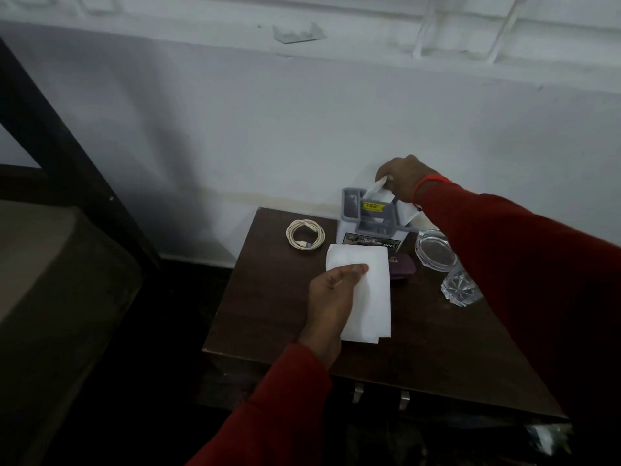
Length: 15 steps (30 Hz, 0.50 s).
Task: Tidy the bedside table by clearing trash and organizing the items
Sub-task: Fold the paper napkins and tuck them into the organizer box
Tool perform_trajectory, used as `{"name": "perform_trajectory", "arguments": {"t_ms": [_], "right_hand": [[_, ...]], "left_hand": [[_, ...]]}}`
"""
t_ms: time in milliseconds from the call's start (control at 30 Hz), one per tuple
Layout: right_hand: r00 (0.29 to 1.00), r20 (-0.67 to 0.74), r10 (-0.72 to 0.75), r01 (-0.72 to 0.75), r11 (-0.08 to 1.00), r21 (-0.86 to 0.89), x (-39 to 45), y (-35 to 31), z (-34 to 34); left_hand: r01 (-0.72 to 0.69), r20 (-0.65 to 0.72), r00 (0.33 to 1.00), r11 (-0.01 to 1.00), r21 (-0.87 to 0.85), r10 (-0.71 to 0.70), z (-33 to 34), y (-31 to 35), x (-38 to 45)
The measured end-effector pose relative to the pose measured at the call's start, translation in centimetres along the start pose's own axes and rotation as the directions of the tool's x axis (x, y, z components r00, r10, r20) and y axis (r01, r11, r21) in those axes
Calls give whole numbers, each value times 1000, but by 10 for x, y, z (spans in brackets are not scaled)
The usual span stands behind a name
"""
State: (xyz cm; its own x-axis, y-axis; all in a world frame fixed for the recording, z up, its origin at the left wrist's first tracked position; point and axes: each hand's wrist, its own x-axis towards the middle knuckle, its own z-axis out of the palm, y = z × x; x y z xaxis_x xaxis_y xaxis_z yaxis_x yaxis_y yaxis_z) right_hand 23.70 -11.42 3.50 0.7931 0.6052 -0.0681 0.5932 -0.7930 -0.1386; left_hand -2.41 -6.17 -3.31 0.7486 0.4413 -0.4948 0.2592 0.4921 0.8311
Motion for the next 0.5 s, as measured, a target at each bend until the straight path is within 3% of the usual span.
{"name": "perform_trajectory", "arguments": {"t_ms": [167,233,300,333,367,400,467,500], "right_hand": [[998,62,-2,0,1000,23,-5,1,-5],[997,-78,-27,27,1000,2,-15,-3,-16],[961,-237,-142,138,990,-30,-33,-14,-23],[951,-232,-205,219,975,36,-45,-22,-26],[960,-132,-249,267,952,149,-58,-31,-27],[961,56,-271,250,937,246,-71,-41,-28],[864,432,-258,142,949,282,-93,-52,-26],[821,510,-257,109,948,300,-100,-52,-24]], "left_hand": [[-21,33,999,1000,21,21,-1,2,0],[-71,67,995,997,37,68,-2,2,-1],[-126,94,988,990,66,119,-2,3,-1],[-152,107,984,985,85,142,-2,3,-2],[-177,123,979,979,100,164,-1,2,-2],[-203,140,972,973,109,187,-1,2,-2],[-245,170,960,961,126,222,0,1,-3],[-259,179,956,956,137,234,0,2,-3]]}}
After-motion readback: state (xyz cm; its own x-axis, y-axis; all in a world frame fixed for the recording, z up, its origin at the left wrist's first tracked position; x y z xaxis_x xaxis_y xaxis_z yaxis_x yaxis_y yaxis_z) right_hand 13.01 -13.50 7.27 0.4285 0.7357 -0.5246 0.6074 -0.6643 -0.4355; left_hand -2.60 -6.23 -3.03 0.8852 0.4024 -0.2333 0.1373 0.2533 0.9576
